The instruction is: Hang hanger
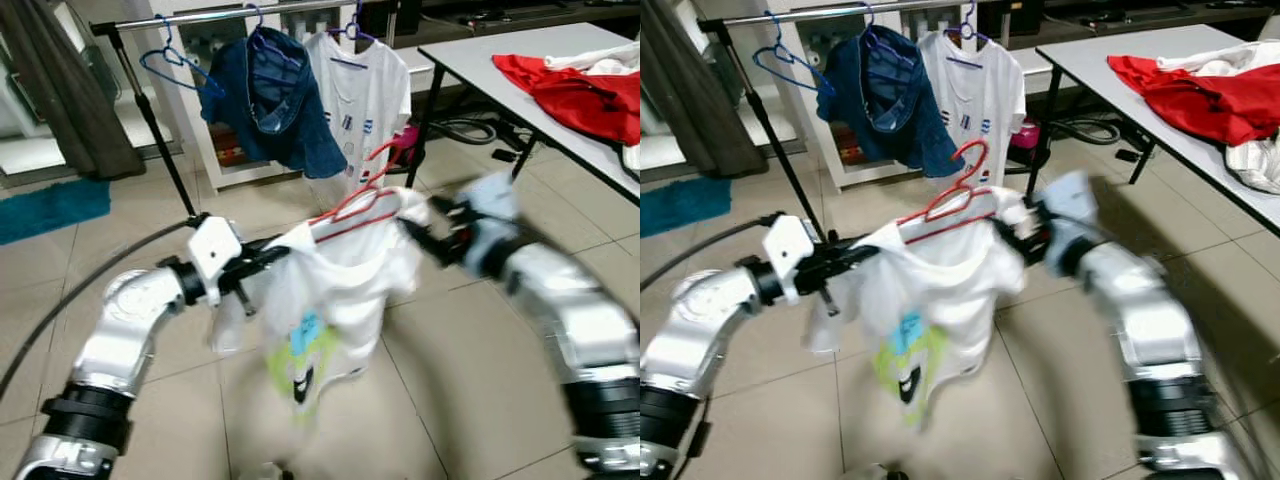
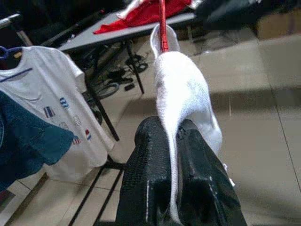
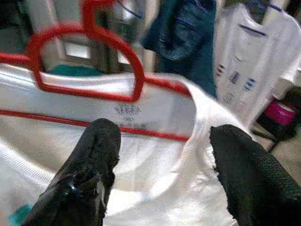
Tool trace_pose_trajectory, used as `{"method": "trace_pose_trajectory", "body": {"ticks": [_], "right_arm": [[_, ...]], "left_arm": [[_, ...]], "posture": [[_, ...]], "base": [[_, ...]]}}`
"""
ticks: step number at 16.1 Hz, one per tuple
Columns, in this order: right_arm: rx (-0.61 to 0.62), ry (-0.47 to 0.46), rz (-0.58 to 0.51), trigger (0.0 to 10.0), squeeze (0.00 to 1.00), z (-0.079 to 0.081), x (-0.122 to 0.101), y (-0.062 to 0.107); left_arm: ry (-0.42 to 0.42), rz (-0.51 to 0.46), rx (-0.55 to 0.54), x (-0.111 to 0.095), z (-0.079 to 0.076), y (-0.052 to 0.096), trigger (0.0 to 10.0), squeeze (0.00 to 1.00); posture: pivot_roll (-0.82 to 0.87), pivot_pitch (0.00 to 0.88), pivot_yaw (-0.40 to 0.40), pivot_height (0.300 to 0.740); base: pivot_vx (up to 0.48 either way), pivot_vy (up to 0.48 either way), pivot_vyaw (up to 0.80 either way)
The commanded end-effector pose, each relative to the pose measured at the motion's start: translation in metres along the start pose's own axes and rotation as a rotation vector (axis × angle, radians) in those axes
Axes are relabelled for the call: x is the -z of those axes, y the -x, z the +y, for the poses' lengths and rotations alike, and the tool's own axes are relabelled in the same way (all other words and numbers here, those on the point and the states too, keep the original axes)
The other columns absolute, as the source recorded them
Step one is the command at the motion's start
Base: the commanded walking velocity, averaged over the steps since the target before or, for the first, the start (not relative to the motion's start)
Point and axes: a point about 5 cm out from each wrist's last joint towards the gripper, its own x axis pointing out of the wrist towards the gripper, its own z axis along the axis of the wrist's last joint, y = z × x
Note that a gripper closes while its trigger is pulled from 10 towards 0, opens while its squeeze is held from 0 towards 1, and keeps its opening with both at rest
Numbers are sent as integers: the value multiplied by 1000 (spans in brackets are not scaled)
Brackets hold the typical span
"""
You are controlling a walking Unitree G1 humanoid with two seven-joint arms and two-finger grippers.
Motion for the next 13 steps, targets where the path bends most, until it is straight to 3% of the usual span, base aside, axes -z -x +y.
{"method": "trace_pose_trajectory", "body": {"ticks": [1, 4, 5, 6, 13], "right_arm": [[100, 0, 16, 10000, 0, -2, 0, -6], [185, 7, 32, 10000, 0, -4, 2, -10], [213, -8, 41, 4824, 0, -5, 3, -10], [237, -11, 44, 1882, 0, -7, 3, -11], [250, -68, 6, 392, 0, -3, -4, -30]], "left_arm": [[8, -52, -23, -7, -1, -1, 0, 0], [33, -74, -31, -8, -6, -6, 0, 0], [35, -77, -30, -9, -7, -7, 0, 0], [38, -83, -26, -9, -9, -8, 0, 0], [46, -91, 2, -12, -16, -14, 0, 0]], "posture": [[-151, 0, 61, 740], [-150, 0, 64, 740], [-150, 0, 63, 740], [-152, 0, 64, 740], [-148, 0, 67, 740]], "base": [[0, 0, 0], [0, 0, 0], [0, 0, 0], [0, 0, 0], [0, 0, 0]]}}
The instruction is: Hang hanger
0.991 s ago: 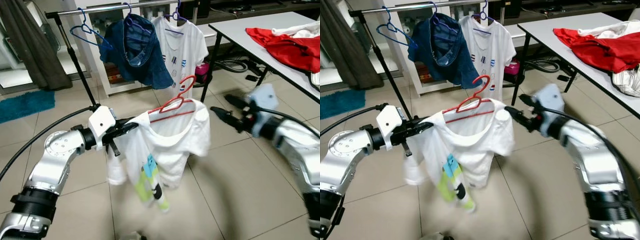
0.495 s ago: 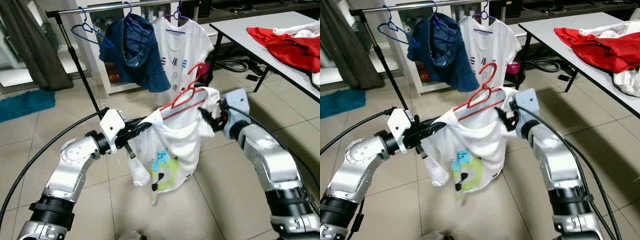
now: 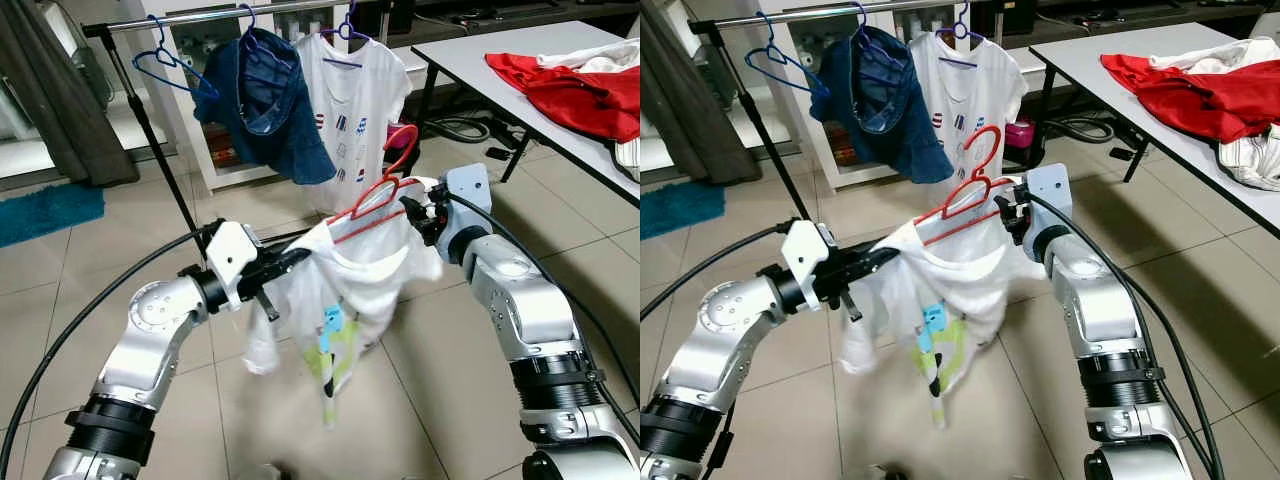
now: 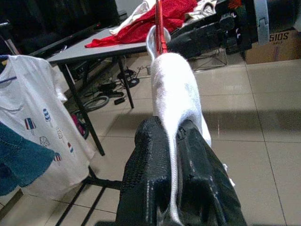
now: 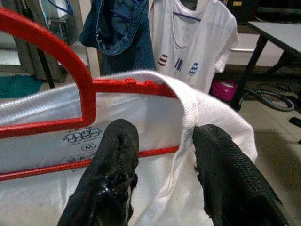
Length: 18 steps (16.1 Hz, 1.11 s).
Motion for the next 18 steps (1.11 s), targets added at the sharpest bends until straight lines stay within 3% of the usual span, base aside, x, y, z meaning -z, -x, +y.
{"method": "trace_pose_trajectory", "body": {"ticks": [1, 13, 18], "right_arm": [[7, -24, -8, 0, 0, 0, -2, -3], [101, -19, 53, 0, 0, -16, 8, -6], [80, -32, 46, 0, 0, -14, 9, -8]], "left_arm": [[-26, -27, 5, -9, 2, -2, 0, 0], [-38, -25, 20, -11, 1, -3, 0, 0], [-41, -27, 19, -11, 1, -4, 0, 0]], "posture": [[-148, 0, 67, 740], [-142, 0, 65, 740], [-142, 0, 62, 740]], "base": [[0, 0, 0], [0, 0, 0], [0, 0, 0]]}}
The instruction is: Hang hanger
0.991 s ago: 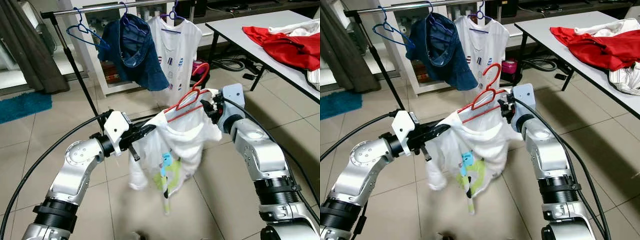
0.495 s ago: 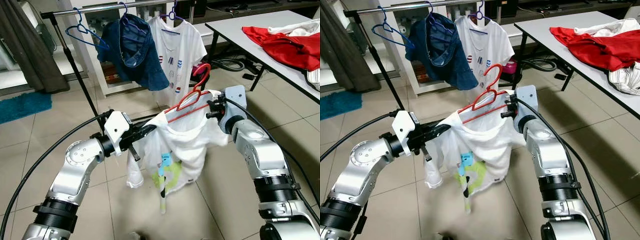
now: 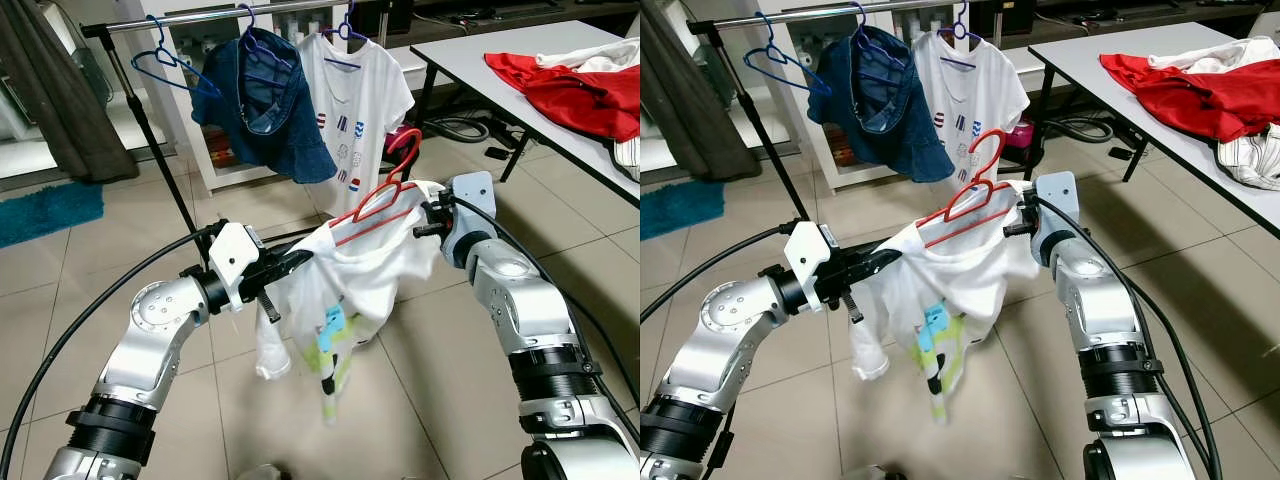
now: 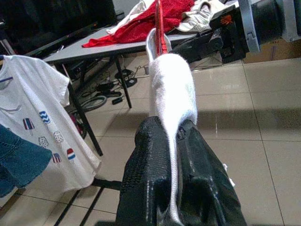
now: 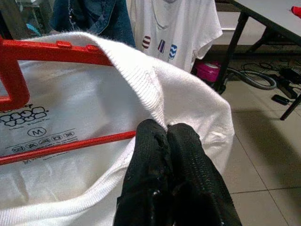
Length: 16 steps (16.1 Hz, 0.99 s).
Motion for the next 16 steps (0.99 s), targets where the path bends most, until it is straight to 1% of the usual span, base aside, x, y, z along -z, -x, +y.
{"method": "trace_pose_trajectory", "body": {"ticks": [1, 2, 4, 5, 6, 8, 10, 12, 13, 14, 15, 16], "right_arm": [[-27, -19, -34, 0, 0, 4, -7, -1], [-48, -21, -46, 0, 0, 7, -8, 0], [-154, -28, -82, 0, 0, 23, -10, 5], [-174, -28, -91, 0, 0, 26, -11, 7], [-225, -15, -110, 0, 0, 35, -13, 11], [-266, -4, -120, 0, 0, 43, -15, 17], [-277, 9, -96, 0, 0, 46, -9, 21], [-256, 17, -75, 0, 0, 43, -4, 21], [-214, 31, -56, 9686, 0, 39, -3, 21], [-111, 18, -27, 10000, 180, 28, 0, 20], [-96, 10, -25, 10000, 180, 26, 0, 20], [-66, -2, -31, 10000, 1000, 23, -1, 19]], "left_arm": [[-43, -21, 3, -10, 3, -3, 0, 0], [-49, -13, -5, -9, 4, -4, 0, 0], [-58, 23, -24, -5, 7, -4, 0, 0], [-59, 29, -26, -5, 7, -4, 0, 0], [-66, 59, -28, -1, 8, -3, 0, 0], [-72, 98, -25, 4, 8, -3, 0, 0], [-73, 91, -31, 4, 8, -4, 0, 0], [-74, 89, -35, 4, 9, -4, 0, 0], [-75, 89, -38, 4, 9, -4, 0, 0], [-72, 86, -44, 3, 10, -4, 0, 0], [-72, 85, -45, 3, 9, -4, 0, 0], [-70, 85, -48, 3, 10, -3, 0, 0]], "posture": [[-143, 0, 61, 740], [-143, 0, 61, 740], [-143, 0, 61, 740], [-143, 0, 61, 740], [-145, 0, 61, 740], [-148, 0, 64, 740], [-150, 0, 64, 740], [-148, 0, 62, 740], [-148, 0, 62, 740], [-145, 0, 58, 740], [-145, 0, 58, 740], [-144, 0, 58, 740]], "base": [[0, 0, 0], [0, 0, 0], [0, 0, 0], [0, 0, 0], [0, 0, 0], [0, 0, 0], [0, 0, 0], [0, 0, 0], [0, 0, 0], [0, 0, 0], [0, 0, 0], [0, 0, 0]]}}
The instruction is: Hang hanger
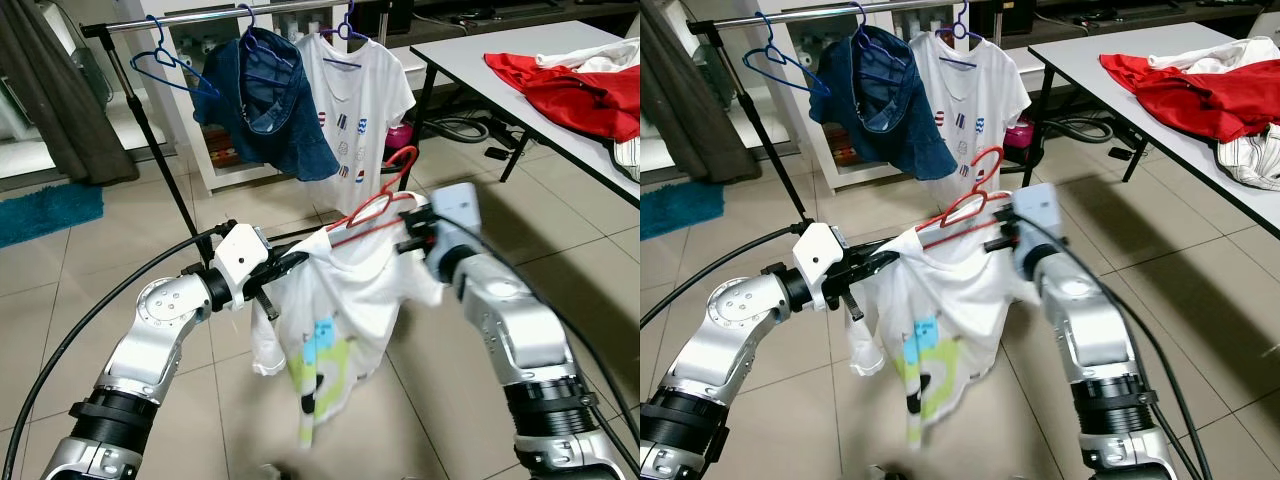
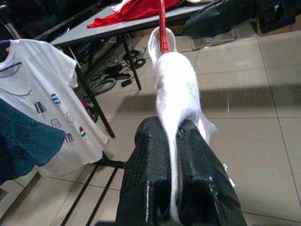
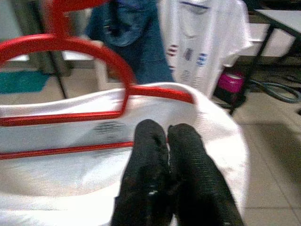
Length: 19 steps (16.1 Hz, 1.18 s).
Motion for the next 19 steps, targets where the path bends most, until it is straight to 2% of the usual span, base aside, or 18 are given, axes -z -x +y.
{"method": "trace_pose_trajectory", "body": {"ticks": [1, 5, 7, 8, 10, 12, 15, 19], "right_arm": [[22, -2, 8, 10000, 1000, -1, -2, -1], [35, -7, 20, 10000, 1000, -1, 0, -5], [50, 3, 43, 10000, 1000, 3, 3, -13], [127, 55, 78, 10000, 0, -4, 6, -18], [203, 62, 103, 10000, 0, -14, 11, -21], [217, 36, 99, 10000, 0, -17, 12, -22], [180, -79, 34, 10000, 0, -13, 6, -28], [157, -93, -2, 10000, 0, -8, -1, -28]], "left_arm": [[-10, -14, -20, -4, 4, 1, 0, 0], [0, -37, -15, -7, 2, 1, 0, 0], [4, -48, -1, -8, 0, -1, 0, 0], [3, -53, 1, -10, 0, -2, 0, 0], [1, -64, 8, -13, -2, -3, 0, 0], [0, -67, 10, -14, -3, -3, 0, 0], [5, -73, 22, -14, -5, -4, 0, 0], [6, -67, 30, -13, -6, -6, 0, 0]], "posture": [[-144, 0, 58, 740], [-144, 0, 60, 740], [-142, 0, 60, 740], [-140, 0, 58, 740], [-134, 0, 55, 740], [-131, 0, 53, 740], [-131, 0, 56, 740], [-132, 0, 58, 740]], "base": [[0, 0, 0], [0, 0, 0], [0, 0, 0], [0, 0, 0], [0, 0, 0], [0, 0, 0], [0, 0, 0], [0, 0, 0]]}}
